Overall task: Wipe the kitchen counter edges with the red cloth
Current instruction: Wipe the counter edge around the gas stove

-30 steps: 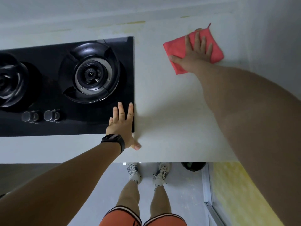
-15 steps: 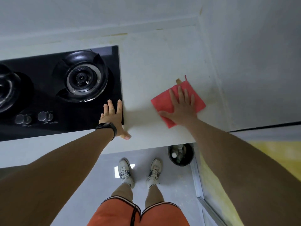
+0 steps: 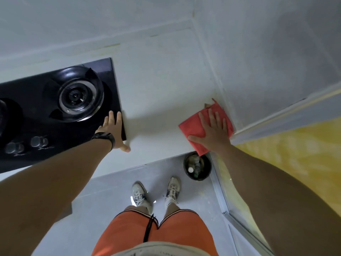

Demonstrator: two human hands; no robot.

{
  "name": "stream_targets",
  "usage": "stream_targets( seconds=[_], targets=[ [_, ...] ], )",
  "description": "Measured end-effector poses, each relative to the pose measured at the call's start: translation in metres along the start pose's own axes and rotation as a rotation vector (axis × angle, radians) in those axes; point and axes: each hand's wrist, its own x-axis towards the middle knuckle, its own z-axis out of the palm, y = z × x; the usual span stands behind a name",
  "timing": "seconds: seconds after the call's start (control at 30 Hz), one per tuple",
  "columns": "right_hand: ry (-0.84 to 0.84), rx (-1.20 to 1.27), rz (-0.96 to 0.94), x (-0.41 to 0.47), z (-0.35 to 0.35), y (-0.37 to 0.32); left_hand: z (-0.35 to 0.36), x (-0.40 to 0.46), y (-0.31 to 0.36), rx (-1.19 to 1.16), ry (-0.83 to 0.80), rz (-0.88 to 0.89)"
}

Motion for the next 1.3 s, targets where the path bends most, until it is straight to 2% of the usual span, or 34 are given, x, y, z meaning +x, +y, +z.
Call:
stream_targets(
  seconds=[0.3, 0.4, 1.03, 1.3],
  targets=[
    [0.043, 0.07, 0.081, 0.035, -0.017, -0.01, 0.003, 0.013, -0.002, 0.016, -0.007, -0.008],
    [0.007, 0.079, 0.068, 0.058, -0.027, -0.012, 0.004, 0.013, -0.006, 0.046, 0.013, 0.018],
    [0.075, -0.015, 0.017, 0.238, -0.097, -0.061, 0.009, 0.029, -0.005, 0.053, 0.005, 0.039],
    [0.053, -0.036, 0.0, 0.277, -0.118, -0.072, 0.008, 0.032, -0.007, 0.063, 0.007, 0.063]
  ],
)
